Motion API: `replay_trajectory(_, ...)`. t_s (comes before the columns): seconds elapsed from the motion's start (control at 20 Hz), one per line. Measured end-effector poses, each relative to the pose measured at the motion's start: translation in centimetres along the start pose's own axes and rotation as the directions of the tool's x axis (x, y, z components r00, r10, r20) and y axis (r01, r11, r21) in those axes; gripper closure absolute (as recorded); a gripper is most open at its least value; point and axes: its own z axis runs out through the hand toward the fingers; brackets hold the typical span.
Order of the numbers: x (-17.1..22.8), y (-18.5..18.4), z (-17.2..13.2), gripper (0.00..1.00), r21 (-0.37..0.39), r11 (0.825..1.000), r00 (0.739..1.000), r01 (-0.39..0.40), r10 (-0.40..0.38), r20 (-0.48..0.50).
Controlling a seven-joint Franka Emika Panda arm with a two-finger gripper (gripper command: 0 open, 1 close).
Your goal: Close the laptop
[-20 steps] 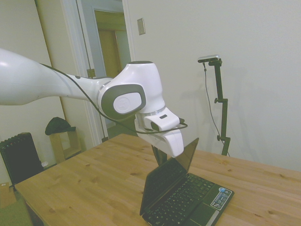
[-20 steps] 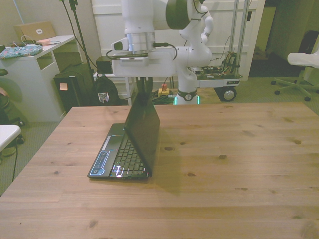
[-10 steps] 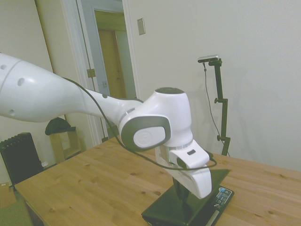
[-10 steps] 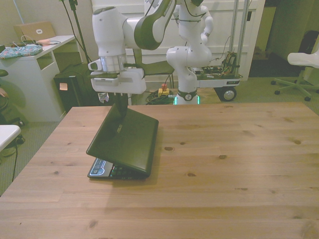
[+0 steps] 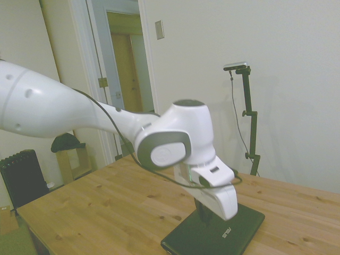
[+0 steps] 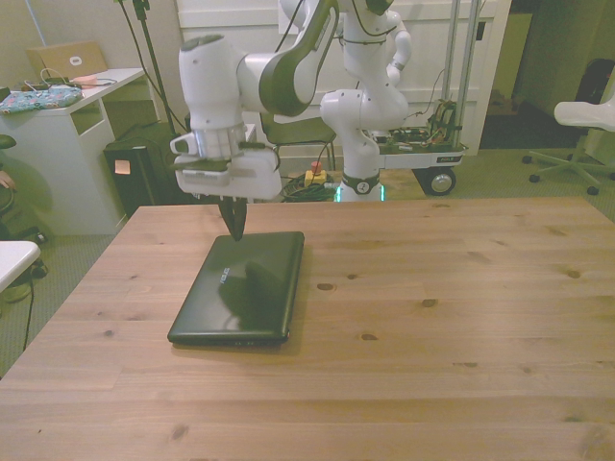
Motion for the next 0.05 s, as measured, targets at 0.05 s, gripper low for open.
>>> replay_trajectory(0.05, -1.29, -0.48, -2.31, 0.0, 0.022, 1.0, 1.0, 0.021, -0.021, 0.0)
